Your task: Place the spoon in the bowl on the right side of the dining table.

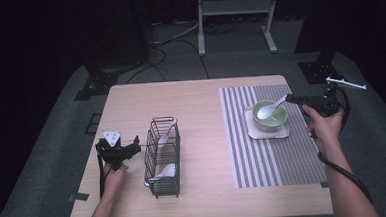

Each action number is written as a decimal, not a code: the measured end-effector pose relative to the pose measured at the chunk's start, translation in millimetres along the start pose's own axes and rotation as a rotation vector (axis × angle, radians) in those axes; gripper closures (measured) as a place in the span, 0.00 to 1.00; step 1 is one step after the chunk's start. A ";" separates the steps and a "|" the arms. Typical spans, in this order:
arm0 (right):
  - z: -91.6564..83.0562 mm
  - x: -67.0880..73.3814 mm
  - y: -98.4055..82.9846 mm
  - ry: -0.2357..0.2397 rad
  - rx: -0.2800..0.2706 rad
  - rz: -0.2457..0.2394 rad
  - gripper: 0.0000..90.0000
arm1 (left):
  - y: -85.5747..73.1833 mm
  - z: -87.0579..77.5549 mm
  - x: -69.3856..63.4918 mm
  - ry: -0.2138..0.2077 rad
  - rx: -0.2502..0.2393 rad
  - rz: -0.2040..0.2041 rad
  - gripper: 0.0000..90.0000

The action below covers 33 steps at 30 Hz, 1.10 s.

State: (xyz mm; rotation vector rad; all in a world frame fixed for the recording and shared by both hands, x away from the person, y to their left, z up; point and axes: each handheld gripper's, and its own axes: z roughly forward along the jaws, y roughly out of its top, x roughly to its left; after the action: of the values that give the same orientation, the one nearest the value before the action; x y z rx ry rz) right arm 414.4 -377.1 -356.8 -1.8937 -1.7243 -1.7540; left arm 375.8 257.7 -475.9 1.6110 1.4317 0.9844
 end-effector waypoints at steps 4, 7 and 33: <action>1.5 -2.0 0.6 -0.007 -0.001 0.007 0.95 | 0.1 0.0 0.0 -0.001 0.001 0.005 0.01; 2.9 -4.9 0.7 -0.010 -0.005 0.011 0.95 | 0.1 0.0 0.1 0.000 0.000 0.003 0.01; 16.7 -26.1 -3.4 -0.043 -0.004 0.044 0.95 | 0.0 -0.1 0.1 0.000 0.000 0.002 0.01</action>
State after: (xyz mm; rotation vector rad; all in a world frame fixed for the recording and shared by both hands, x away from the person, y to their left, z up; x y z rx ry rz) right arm 429.8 -382.1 -383.4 -1.9695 -1.6802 -1.7155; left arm 375.8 257.8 -475.9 1.6123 1.4303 0.9857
